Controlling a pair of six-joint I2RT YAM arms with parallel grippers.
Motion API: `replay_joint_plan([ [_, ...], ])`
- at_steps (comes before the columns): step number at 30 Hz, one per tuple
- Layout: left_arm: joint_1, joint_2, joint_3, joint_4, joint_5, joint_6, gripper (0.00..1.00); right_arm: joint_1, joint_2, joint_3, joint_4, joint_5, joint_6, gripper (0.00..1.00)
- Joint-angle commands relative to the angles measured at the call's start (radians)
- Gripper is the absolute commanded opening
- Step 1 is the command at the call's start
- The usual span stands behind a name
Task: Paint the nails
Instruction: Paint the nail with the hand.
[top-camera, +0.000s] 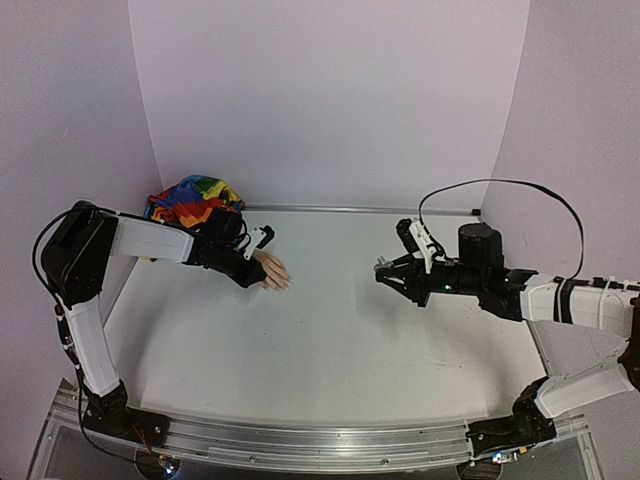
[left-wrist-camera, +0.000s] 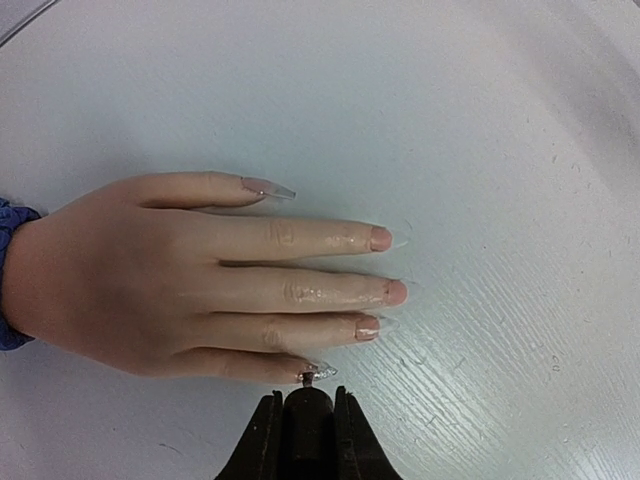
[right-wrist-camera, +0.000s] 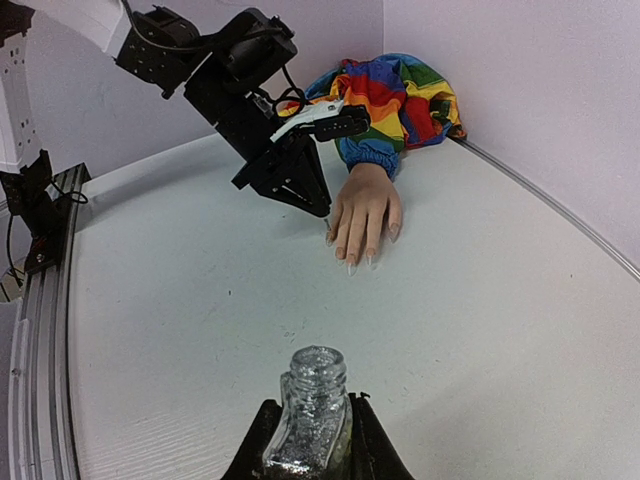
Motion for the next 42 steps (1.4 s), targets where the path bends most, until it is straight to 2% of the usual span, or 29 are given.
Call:
replay_joint_plan([
  [1, 0.006, 0.009, 0.042, 0.023, -0.001, 0.009, 0.0, 0.002, -0.01, 0.019, 0.04, -0.024, -0.001, 0.0],
  [42, 0.003, 0.032, 0.069, -0.016, 0.003, 0.016, 0.0, 0.003, -0.01, 0.02, 0.04, -0.027, 0.001, 0.0],
])
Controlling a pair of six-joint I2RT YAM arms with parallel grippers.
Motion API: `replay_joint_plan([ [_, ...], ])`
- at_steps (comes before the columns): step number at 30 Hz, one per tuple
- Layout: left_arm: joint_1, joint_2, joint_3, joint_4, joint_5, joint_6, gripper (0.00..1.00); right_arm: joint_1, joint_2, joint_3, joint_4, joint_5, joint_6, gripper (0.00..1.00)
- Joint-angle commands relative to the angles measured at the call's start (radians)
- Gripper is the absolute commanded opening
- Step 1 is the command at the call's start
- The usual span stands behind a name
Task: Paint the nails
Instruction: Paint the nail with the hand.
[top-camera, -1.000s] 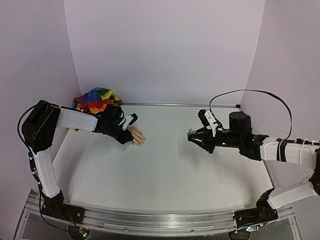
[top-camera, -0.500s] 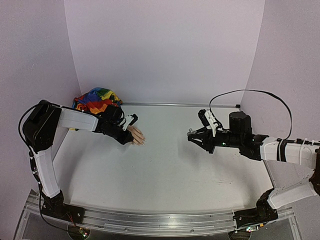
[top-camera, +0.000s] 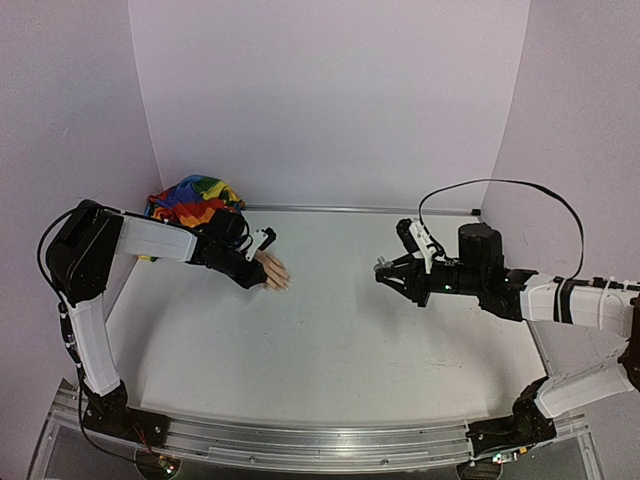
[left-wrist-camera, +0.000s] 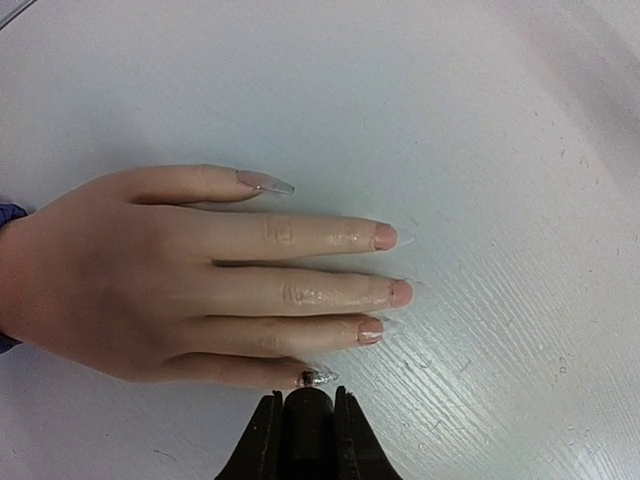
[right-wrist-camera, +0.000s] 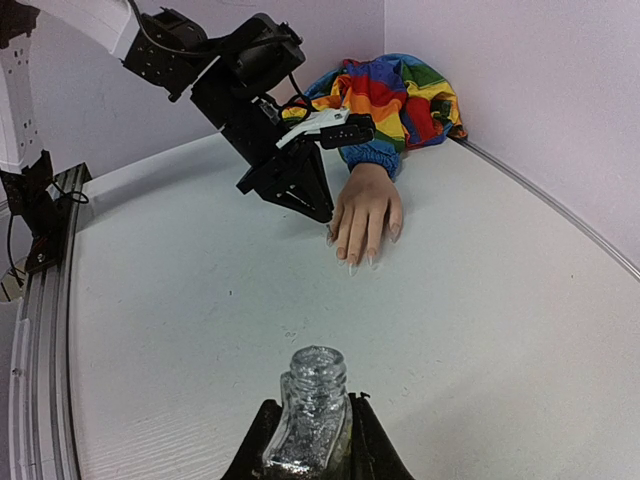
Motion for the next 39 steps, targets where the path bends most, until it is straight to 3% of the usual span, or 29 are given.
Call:
replay_joint_plan([
  [1, 0.002, 0.0, 0.045, 0.005, 0.001, 0.016, 0.0, 0.002, -0.01, 0.02, 0.04, -0.025, 0.001, 0.0],
  [39, -0.021, 0.003, 0.055, -0.04, 0.027, 0.048, 0.0, 0.002, -0.007, 0.019, 0.04, -0.024, 0.001, 0.0],
])
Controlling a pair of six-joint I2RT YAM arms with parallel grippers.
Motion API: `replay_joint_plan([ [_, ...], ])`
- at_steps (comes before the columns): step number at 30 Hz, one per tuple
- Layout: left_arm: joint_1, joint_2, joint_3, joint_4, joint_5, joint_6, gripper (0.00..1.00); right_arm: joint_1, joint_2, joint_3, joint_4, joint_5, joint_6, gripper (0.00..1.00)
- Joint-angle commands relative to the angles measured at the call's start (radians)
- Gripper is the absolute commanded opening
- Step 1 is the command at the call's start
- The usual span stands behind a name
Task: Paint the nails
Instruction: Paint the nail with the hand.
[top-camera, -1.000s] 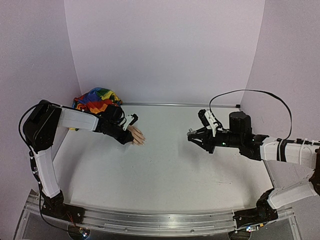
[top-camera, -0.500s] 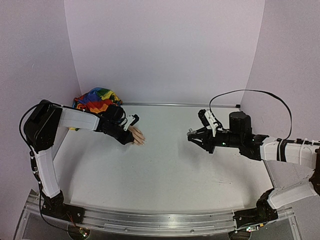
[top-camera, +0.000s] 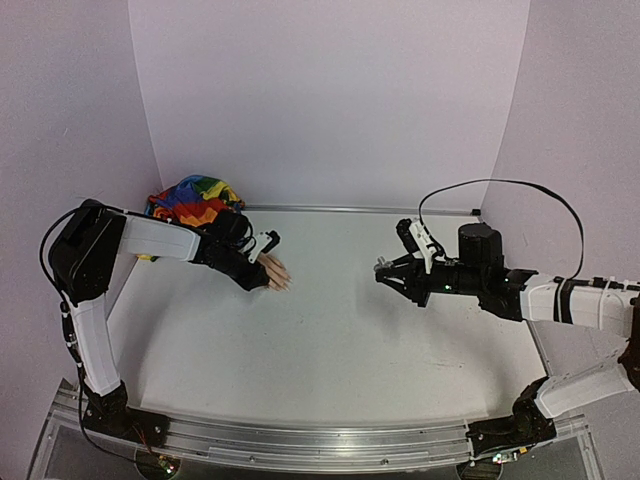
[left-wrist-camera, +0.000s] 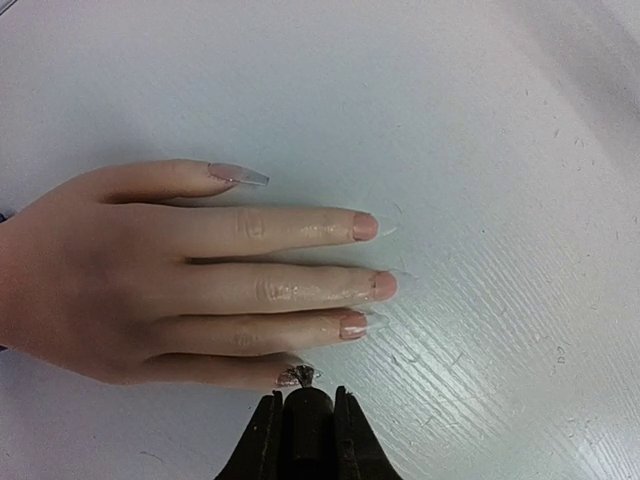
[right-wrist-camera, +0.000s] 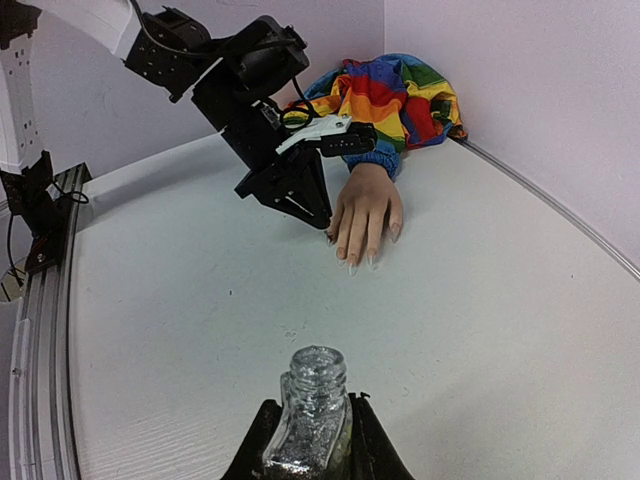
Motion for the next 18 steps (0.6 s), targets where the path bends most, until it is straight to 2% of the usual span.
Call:
replay_joint_plan([
  [1, -0.006, -0.016, 0.029, 0.006, 0.029, 0.022, 0.0, 0.002, -0.009, 0.019, 0.04, -0.024, 0.0, 0.0],
  [9, -0.008, -0.043, 0.0, 0.033, 0.046, 0.027, 0.0, 0.003, -0.007, 0.018, 0.04, -0.022, 0.0, 0.0],
  [18, -0.006, -0.078, -0.051, 0.097, -0.028, -0.006, 0.0, 0.002, -0.004, 0.019, 0.04, -0.024, -0.001, 0.0],
])
